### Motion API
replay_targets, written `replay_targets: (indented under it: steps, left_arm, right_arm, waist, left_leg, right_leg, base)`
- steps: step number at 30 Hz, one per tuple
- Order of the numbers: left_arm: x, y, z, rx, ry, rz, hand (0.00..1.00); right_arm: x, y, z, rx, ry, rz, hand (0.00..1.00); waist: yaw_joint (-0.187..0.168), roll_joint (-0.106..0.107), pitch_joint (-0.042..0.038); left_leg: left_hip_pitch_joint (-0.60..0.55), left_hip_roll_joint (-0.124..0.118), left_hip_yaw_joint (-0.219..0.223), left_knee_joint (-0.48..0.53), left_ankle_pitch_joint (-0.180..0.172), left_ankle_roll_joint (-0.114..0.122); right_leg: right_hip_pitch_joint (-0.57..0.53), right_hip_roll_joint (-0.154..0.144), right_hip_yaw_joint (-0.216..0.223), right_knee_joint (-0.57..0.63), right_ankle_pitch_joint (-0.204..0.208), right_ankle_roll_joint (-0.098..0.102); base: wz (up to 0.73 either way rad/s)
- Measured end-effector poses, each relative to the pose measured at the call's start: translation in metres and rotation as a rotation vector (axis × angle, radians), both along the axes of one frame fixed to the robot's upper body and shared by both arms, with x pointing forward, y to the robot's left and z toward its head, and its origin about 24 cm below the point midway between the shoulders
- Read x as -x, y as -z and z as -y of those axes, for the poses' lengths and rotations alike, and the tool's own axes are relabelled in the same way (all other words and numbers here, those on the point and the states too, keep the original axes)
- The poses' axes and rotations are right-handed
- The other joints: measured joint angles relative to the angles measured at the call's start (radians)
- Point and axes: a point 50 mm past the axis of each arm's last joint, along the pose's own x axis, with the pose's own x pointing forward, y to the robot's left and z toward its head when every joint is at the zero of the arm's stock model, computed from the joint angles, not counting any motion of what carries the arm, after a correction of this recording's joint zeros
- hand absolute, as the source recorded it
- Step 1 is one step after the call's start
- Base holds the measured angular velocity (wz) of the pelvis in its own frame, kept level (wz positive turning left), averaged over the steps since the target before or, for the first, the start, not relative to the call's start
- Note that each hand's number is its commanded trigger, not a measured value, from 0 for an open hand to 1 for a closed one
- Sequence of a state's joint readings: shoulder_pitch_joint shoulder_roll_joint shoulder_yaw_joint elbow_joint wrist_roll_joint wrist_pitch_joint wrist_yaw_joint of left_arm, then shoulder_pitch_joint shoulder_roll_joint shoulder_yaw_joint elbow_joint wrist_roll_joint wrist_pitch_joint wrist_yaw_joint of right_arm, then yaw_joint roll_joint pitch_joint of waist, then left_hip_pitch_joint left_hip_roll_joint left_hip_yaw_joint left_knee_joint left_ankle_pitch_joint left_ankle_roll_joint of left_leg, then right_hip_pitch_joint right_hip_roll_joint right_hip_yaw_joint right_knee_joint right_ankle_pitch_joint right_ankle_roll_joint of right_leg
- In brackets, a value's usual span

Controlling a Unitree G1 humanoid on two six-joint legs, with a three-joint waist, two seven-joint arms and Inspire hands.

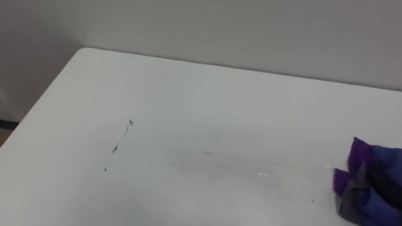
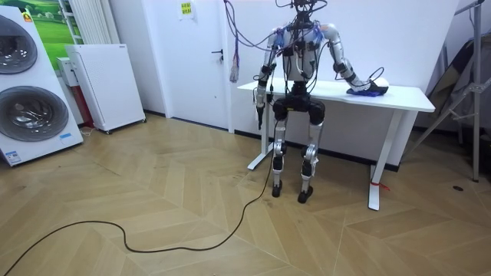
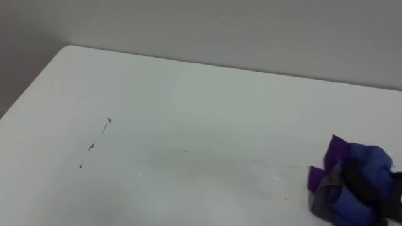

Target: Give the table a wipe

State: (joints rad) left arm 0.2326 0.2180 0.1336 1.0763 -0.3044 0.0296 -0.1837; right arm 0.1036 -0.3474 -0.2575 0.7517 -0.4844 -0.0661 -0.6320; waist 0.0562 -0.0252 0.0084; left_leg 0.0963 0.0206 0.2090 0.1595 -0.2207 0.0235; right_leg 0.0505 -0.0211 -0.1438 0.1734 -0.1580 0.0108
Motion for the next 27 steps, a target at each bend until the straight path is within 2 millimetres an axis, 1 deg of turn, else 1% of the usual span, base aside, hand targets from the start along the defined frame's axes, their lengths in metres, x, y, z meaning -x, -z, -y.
replay_targets:
  steps: [2,3,4,6,9,11,12,14,15,16,17,19,20,21,22,24,25,27]
  left_arm:
    - [-0.008,-0.001,-0.001,0.001,-0.004,0.023,0.00]
    - [-0.009,-0.001,-0.001,0.003,-0.010,0.029,0.00]
    - [-0.011,-0.002,-0.001,0.003,-0.017,0.043,0.00]
    - [-0.014,-0.002,-0.002,0.002,-0.020,0.057,0.00]
    - [-0.006,-0.002,-0.003,0.023,-0.029,0.061,0.00]
    - [-0.001,-0.003,-0.005,0.024,-0.055,0.061,0.00]
    - [0.000,-0.002,-0.005,0.024,-0.056,0.058,0.00]
    - [0.001,-0.002,-0.004,0.026,-0.058,0.057,0.00]
    - [0.001,-0.002,-0.004,0.027,-0.059,0.055,0.00]
    - [0.004,-0.002,-0.004,0.027,-0.061,0.048,0.00]
    - [0.008,-0.002,-0.004,0.027,-0.068,0.042,0.00]
    - [0.015,-0.002,-0.005,0.030,-0.084,0.027,0.00]
    - [0.020,-0.002,-0.006,0.033,-0.105,0.019,0.00]
    - [0.021,-0.002,-0.007,0.033,-0.112,0.017,0.00]
    - [0.025,-0.003,-0.009,0.031,-0.135,0.010,0.00]
    - [0.031,-0.003,-0.012,0.027,-0.167,0.000,0.00]
    - [0.034,-0.003,-0.013,0.024,-0.184,-0.005,0.00]
    - [0.041,-0.004,-0.015,0.019,-0.212,-0.019,0.00]
  right_arm:
    - [-0.007,-0.008,-0.003,-0.008,-0.054,0.018,0.00]
    - [-0.008,-0.009,-0.004,-0.007,-0.067,0.019,0.00]
    - [-0.015,-0.015,-0.006,-0.003,-0.105,0.032,0.00]
    - [-0.023,-0.024,-0.010,0.003,-0.144,0.067,0.00]
    - [-0.035,-0.040,-0.015,0.030,-0.203,0.119,0.00]
    - [-0.045,-0.056,-0.020,0.054,-0.240,0.186,0.00]
    - [-0.049,-0.063,-0.021,0.063,-0.249,0.217,0.00]
    - [-0.051,-0.071,-0.019,0.078,-0.248,0.256,0.00]
    - [-0.051,-0.073,-0.018,0.082,-0.244,0.266,0.00]
    - [-0.050,-0.076,-0.015,0.087,-0.232,0.276,0.00]
    - [-0.048,-0.077,-0.011,0.084,-0.210,0.285,0.00]
    - [-0.044,-0.080,-0.003,0.077,-0.164,0.306,0.00]
    - [-0.041,-0.081,0.004,0.072,-0.127,0.319,0.00]
    - [-0.039,-0.082,0.008,0.070,-0.106,0.324,0.00]
    - [-0.036,-0.082,0.015,0.064,-0.060,0.333,0.00]
    - [-0.027,-0.080,0.025,0.059,0.002,0.322,0.00]
    - [-0.022,-0.078,0.030,0.057,0.035,0.312,0.00]
    - [-0.015,-0.075,0.038,0.050,0.080,0.300,0.00]
  waist:
    - [-0.010,-0.006,0.0024]
    - [-0.015,-0.007,0.0015]
    - [-0.022,-0.007,0.0021]
    - [-0.023,-0.008,0.0019]
    - [-0.034,-0.018,-0.0030]
    - [-0.051,-0.030,-0.0089]
    - [-0.052,-0.037,-0.0116]
    - [-0.053,-0.045,-0.0162]
    - [-0.053,-0.046,-0.0172]
    - [-0.054,-0.050,-0.0198]
    - [-0.055,-0.051,-0.0193]
    - [-0.062,-0.048,-0.0170]
    - [-0.076,-0.043,-0.0151]
    - [-0.082,-0.042,-0.0153]
    - [-0.087,-0.041,-0.0127]
    - [-0.093,-0.041,-0.0118]
    - [-0.104,-0.047,-0.0094]
    - [-0.110,-0.044,-0.0087]
  left_leg:
    - [0.000,-0.001,0.006,-0.009,0.000,0.000]
    - [0.001,-0.001,0.006,-0.010,0.000,0.000]
    - [0.001,-0.002,0.007,-0.010,0.000,0.000]
    - [0.005,-0.002,0.007,-0.009,0.000,0.000]
    - [0.015,-0.003,-0.001,-0.009,0.000,0.000]
    - [0.017,-0.004,-0.003,-0.009,0.000,0.000]
    - [0.019,-0.004,-0.003,-0.008,0.000,0.000]
    - [0.019,-0.003,-0.006,-0.008,0.000,0.000]
    - [0.019,-0.002,-0.008,-0.008,0.000,0.000]
    - [0.021,-0.001,-0.009,-0.008,0.000,0.000]
    - [0.026,0.000,-0.009,-0.008,0.000,0.000]
    - [0.036,0.000,-0.010,-0.008,-0.001,0.001]
    - [0.039,0.001,-0.015,-0.009,-0.003,0.003]
    - [0.039,0.002,-0.018,-0.009,-0.006,0.004]
    - [0.036,0.002,-0.018,-0.009,-0.008,0.004]
    - [0.036,0.002,-0.017,-0.008,-0.009,0.004]
    - [0.035,0.001,-0.018,-0.008,-0.009,0.004]
    - [0.034,0.000,-0.017,-0.007,-0.009,0.004]
  right_leg:
    - [-0.003,0.002,0.004,0.001,0.000,0.000]
    - [-0.006,0.002,0.005,0.002,0.000,0.000]
    - [-0.020,0.002,0.010,0.015,0.000,0.000]
    - [-0.026,0.002,0.015,0.017,0.000,0.000]
    - [-0.022,0.002,0.015,0.015,0.000,0.000]
    - [-0.019,0.002,0.012,0.014,0.000,0.000]
    - [-0.017,0.003,0.012,0.014,0.000,0.000]
    - [-0.015,0.003,0.011,0.013,0.000,0.000]
    - [-0.015,0.003,0.011,0.013,0.000,0.000]
    - [-0.013,0.003,0.010,0.013,0.000,0.000]
    - [-0.014,0.003,0.010,0.013,0.000,0.000]
    - [-0.003,0.002,0.008,0.014,0.000,0.000]
    - [0.002,0.001,0.005,0.014,-0.001,0.000]
    - [0.002,0.002,0.005,0.016,-0.001,0.000]
    - [0.000,0.003,0.006,0.018,-0.001,-0.001]
    - [0.000,0.002,0.009,0.021,-0.002,-0.001]
    - [0.001,0.002,0.011,0.023,-0.003,-0.001]
    - [0.000,0.002,0.014,0.030,-0.004,-0.001]
  base:
    - [-0.30]
    - [-0.24]
    - [-0.34]
    - [-0.36]
    - [-0.18]
    - [0.04]
    - [0.03]
    - [0.05]
    - [0.06]
    - [0.00]
    - [0.00]
    - [0.03]
    - [0.08]
    - [0.04]
    - [0.00]
    - [-0.02]
    - [0.00]
    - [-0.02]
